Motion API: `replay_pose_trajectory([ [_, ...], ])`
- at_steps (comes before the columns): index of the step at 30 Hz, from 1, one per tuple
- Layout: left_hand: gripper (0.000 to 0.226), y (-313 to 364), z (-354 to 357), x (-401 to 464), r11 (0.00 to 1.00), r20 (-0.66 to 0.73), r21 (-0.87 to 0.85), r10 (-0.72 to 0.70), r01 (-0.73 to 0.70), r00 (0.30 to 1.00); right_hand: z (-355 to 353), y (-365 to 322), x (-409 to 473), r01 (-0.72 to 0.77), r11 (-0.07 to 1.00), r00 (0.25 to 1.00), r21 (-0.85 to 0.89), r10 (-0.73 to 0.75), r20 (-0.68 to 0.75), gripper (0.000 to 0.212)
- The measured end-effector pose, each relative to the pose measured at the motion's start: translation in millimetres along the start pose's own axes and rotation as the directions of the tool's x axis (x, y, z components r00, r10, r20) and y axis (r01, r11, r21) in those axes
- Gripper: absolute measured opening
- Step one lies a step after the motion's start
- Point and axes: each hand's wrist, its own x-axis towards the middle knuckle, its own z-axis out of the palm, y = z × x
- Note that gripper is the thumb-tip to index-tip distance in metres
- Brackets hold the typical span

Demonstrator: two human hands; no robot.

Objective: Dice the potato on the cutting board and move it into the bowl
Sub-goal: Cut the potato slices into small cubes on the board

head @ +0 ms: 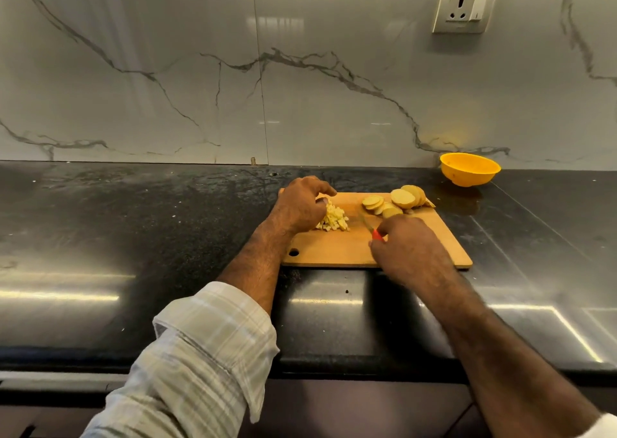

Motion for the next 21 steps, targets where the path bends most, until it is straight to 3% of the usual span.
replay_pose_trajectory([
  [7,0.027,0.3,6.0,3.6,1.000,0.011,-0.004,0.028,-0.028,1.000,-0.8,28.1,-19.2,-0.084,0.989,0.996,-0.120,0.084,0.000,0.028],
  [14,0.028,2.0,6.7,-1.8,1.000,-0.027,-0.004,0.028,-0.028,0.999,10.3,-4.7,-17.4,-0.055,0.997,0.996,-0.056,0.059,0.073,0.024],
  [21,0.033,-6.1,1.0,0.4,1.000,-0.098,-0.023,0.002,-0.004,0.995,17.8,-32.6,15.5,0.022,1.000,0.999,-0.009,-0.022,0.033,0.025],
])
